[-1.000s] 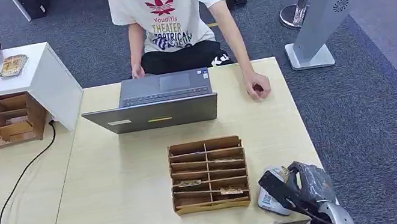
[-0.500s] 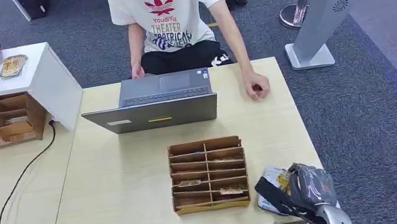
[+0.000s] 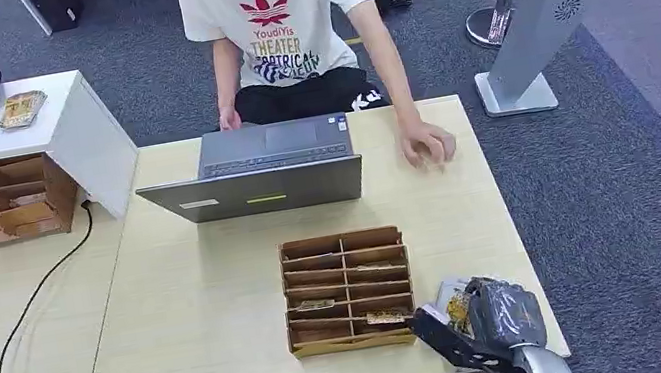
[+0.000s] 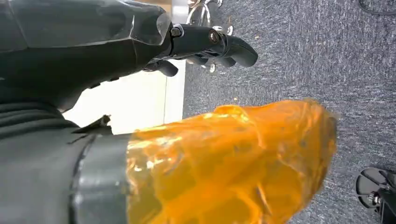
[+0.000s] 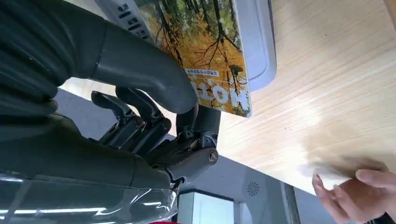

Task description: Pass the card to the sensor for recognition and then transmit it.

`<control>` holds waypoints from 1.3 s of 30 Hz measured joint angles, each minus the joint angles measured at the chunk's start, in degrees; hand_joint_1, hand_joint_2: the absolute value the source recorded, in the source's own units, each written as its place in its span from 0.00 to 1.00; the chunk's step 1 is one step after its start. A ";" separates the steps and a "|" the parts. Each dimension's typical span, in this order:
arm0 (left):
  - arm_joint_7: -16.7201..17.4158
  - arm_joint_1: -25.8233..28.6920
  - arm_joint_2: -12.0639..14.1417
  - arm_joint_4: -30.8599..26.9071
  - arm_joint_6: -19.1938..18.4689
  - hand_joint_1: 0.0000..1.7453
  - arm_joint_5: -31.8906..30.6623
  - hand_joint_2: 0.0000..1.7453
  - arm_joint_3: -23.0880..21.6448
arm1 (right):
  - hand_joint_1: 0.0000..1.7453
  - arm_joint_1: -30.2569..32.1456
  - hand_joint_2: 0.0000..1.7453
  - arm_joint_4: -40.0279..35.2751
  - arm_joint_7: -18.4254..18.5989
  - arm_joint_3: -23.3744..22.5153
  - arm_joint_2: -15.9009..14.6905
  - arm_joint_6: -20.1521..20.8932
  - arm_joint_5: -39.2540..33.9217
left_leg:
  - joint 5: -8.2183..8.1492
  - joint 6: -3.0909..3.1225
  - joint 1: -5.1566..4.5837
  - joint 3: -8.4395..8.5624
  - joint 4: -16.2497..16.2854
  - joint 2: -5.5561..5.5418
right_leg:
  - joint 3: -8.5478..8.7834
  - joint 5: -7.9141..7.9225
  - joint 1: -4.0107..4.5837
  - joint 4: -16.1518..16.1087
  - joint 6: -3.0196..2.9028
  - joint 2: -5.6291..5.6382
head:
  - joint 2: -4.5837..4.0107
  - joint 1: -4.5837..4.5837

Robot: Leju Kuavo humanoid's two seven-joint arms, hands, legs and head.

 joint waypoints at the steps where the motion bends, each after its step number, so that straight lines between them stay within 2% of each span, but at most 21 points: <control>1: 0.02 0.00 0.00 0.00 -0.02 0.00 0.00 0.00 0.00 | 1.00 -0.12 1.00 0.02 0.18 0.15 0.00 0.00 0.40 | 0.00 0.00 0.00 0.00 0.00 0.00 | 0.00 0.00 0.00 0.00 0.00 0.01 | 0.00 0.00; 17: -0.04 -0.05 -0.06 0.00 -0.66 0.00 -0.44 0.00 -0.02 | 1.00 -2.44 1.00 1.73 2.41 0.72 0.00 -0.28 9.84 | 0.00 0.00 0.00 -0.01 0.00 0.00 | -0.02 -0.01 0.00 0.00 0.01 0.00 | 0.00 0.00; 28: -0.02 -0.06 -0.42 0.00 -0.87 0.00 -0.70 0.00 -0.02 | 1.00 -3.25 1.00 2.08 3.15 0.66 0.02 1.09 14.89 | 0.00 0.00 0.00 -0.02 0.00 0.00 | -0.02 -0.01 0.00 0.00 0.01 0.00 | 0.00 0.00; 39: 0.09 -0.06 -0.52 0.00 -0.92 0.00 -0.83 0.00 -0.02 | 1.00 -4.02 1.00 2.89 3.43 0.72 0.26 1.38 17.10 | 0.00 0.00 0.00 -0.04 0.00 -0.01 | -0.04 -0.01 0.00 0.00 0.01 0.00 | 0.00 0.00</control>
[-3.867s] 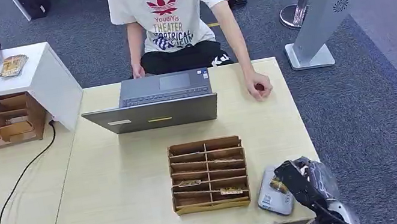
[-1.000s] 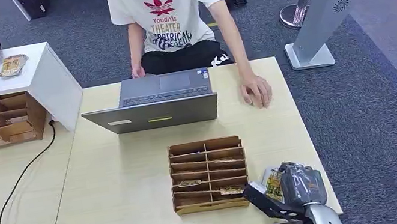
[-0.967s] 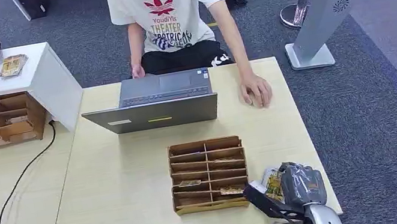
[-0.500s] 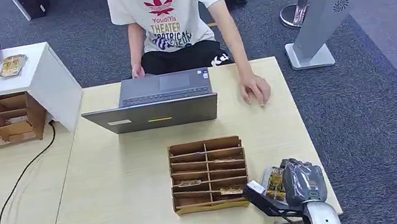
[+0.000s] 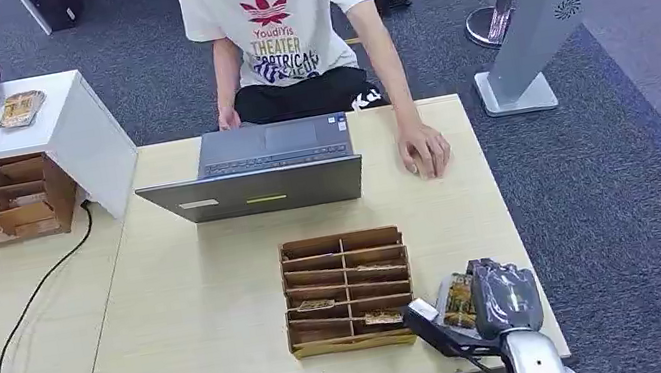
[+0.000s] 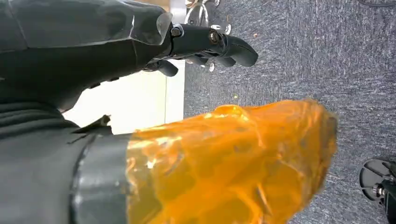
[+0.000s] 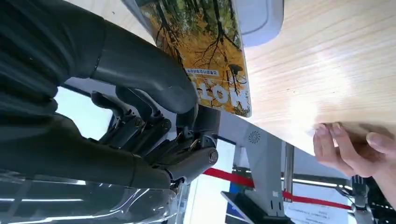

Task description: Pass the card to the sensor for recognition and then transmit it.

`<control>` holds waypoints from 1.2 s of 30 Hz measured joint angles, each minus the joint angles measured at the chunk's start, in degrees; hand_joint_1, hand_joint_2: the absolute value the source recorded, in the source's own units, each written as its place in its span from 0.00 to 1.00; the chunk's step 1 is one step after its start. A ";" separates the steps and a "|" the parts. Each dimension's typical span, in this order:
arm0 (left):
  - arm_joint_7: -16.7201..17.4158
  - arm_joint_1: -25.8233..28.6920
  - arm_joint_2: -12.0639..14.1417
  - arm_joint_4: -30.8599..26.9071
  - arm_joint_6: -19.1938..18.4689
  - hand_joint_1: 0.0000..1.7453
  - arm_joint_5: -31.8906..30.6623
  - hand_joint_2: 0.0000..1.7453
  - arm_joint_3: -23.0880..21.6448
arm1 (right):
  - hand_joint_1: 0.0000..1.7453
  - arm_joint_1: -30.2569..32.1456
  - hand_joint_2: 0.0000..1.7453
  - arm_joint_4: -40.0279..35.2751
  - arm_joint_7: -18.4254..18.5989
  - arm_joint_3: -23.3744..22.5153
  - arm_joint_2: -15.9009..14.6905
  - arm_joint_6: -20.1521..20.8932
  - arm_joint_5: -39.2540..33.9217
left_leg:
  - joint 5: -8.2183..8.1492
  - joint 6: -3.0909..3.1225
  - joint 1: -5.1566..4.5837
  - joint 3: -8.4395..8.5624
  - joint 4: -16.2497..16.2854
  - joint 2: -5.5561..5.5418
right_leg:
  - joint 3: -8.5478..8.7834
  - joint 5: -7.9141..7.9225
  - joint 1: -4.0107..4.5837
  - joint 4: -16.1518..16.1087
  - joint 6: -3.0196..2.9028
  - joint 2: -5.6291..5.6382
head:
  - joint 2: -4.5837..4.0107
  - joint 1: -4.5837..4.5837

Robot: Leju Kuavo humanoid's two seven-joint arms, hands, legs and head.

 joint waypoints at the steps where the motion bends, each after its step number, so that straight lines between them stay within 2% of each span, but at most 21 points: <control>1: 0.00 0.00 0.00 0.00 -0.02 0.00 0.00 0.00 0.00 | 1.00 -0.06 1.00 0.06 0.00 0.00 0.04 0.00 0.02 | 0.00 0.00 0.00 0.00 0.00 0.00 | 0.00 0.00 0.00 0.00 0.00 0.00 | 0.00 0.00; 36: 0.24 0.01 -0.04 0.00 -0.13 0.00 0.66 0.00 0.02 | 1.00 -0.54 1.00 1.40 0.17 0.07 0.70 1.05 1.81 | 0.00 0.00 0.00 -0.06 0.00 0.00 | -0.05 0.00 0.00 0.00 0.00 0.00 | 0.00 0.00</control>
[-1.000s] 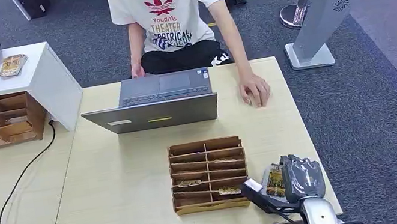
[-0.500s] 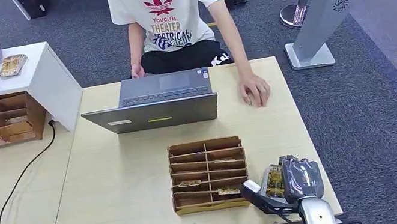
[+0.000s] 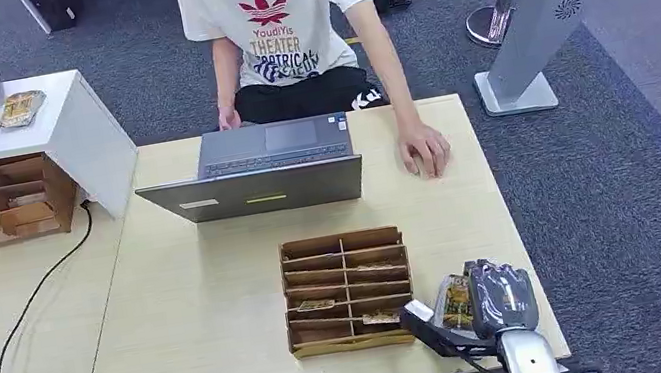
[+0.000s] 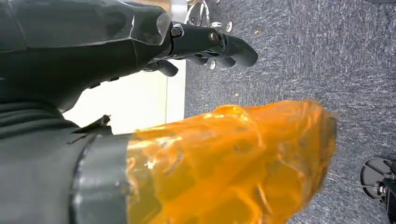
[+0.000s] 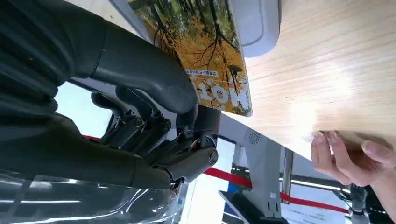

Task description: Pass the card to the sensor for recognition and then transmit it.

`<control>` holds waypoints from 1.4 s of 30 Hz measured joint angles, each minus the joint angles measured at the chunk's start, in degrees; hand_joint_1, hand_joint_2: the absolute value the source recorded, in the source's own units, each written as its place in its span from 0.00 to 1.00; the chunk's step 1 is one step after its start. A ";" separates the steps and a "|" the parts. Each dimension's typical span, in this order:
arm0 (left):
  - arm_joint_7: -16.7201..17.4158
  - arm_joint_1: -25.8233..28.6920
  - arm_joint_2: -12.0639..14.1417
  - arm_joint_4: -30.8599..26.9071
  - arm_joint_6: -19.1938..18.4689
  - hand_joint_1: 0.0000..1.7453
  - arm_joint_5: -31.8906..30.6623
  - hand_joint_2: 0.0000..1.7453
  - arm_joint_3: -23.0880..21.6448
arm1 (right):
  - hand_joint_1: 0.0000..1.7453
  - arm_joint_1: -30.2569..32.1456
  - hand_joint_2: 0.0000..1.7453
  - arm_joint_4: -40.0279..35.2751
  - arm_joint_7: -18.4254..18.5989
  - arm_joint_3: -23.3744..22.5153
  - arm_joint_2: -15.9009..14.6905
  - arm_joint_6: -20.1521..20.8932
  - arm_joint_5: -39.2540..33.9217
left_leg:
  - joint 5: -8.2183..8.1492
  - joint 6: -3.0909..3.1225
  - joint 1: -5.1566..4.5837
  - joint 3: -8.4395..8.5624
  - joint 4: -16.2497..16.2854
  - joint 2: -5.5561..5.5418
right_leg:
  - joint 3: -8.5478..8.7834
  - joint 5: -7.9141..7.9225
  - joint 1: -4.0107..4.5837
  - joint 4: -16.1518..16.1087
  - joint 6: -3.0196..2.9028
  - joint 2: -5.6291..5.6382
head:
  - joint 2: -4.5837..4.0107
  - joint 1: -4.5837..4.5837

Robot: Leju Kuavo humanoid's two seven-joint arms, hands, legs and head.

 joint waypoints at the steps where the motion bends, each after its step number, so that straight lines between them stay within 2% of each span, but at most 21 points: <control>1: 0.00 0.00 0.00 0.00 0.00 0.00 0.00 0.00 0.00 | 1.00 -0.01 1.00 0.00 0.00 0.00 0.00 0.04 0.11 | 0.00 0.00 0.00 0.00 0.00 0.00 | 0.00 0.00 0.00 0.00 0.00 0.00 | 0.00 0.00; 42: 0.07 0.00 -0.37 0.00 -0.17 0.00 0.20 0.00 0.04 | 1.00 -1.64 1.00 1.66 0.39 0.00 0.31 1.18 2.12 | -0.04 0.01 0.00 -0.01 0.00 0.00 | -0.02 -0.01 0.00 0.00 0.00 0.00 | 0.00 0.00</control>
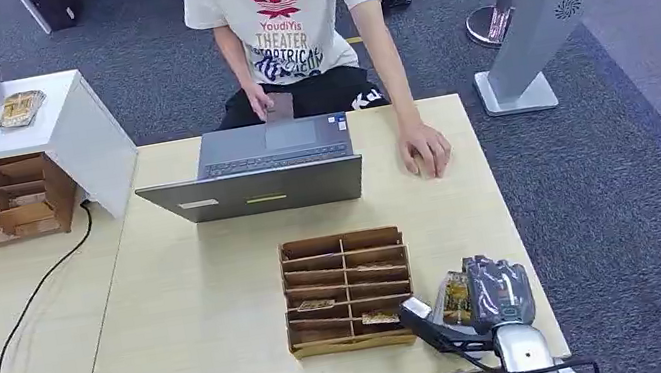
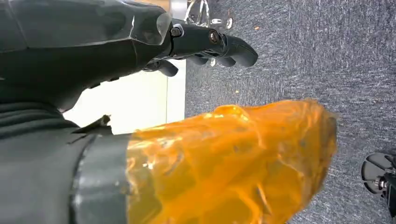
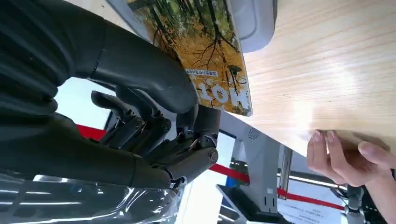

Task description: Pass the card to the sensor for recognition and then transmit it.

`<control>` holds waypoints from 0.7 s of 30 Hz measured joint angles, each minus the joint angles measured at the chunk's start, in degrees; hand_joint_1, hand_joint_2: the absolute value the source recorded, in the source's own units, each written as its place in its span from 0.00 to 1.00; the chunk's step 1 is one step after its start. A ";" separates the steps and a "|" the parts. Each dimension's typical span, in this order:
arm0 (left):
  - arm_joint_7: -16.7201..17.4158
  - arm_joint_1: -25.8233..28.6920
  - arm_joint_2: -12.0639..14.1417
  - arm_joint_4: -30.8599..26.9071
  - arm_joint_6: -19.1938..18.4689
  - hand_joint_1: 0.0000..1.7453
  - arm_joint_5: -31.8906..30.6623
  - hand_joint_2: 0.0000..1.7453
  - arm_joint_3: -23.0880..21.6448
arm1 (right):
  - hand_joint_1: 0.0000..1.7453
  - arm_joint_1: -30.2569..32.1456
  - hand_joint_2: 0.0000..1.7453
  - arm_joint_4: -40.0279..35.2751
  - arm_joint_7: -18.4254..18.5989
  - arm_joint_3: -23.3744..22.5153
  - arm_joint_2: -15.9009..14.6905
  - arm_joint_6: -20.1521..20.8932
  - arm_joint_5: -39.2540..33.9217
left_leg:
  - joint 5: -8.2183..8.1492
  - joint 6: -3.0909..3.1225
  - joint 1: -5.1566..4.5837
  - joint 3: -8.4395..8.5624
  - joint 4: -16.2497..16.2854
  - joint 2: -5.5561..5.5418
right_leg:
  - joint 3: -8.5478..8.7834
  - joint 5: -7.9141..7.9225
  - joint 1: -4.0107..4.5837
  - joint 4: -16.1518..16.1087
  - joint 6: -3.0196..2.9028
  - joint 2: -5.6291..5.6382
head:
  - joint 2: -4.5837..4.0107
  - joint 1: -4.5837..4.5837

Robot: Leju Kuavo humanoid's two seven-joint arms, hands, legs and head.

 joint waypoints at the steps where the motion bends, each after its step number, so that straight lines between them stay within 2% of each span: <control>1: 0.00 0.00 0.00 0.00 0.00 0.00 0.00 0.00 0.00 | 1.00 -0.03 1.00 0.00 0.00 0.00 0.00 0.02 0.00 | 0.00 0.00 0.00 0.00 0.00 0.00 | 0.00 0.00 0.00 0.00 0.00 0.00 | 0.00 0.00; 21: 0.00 0.00 -0.02 0.00 0.00 0.00 0.00 0.00 0.02 | 1.00 -1.36 1.00 1.42 -0.11 0.00 0.61 0.74 0.00 | 0.00 0.00 0.00 0.00 0.00 0.00 | 0.00 -0.01 0.00 0.00 0.00 0.00 | 0.00 0.00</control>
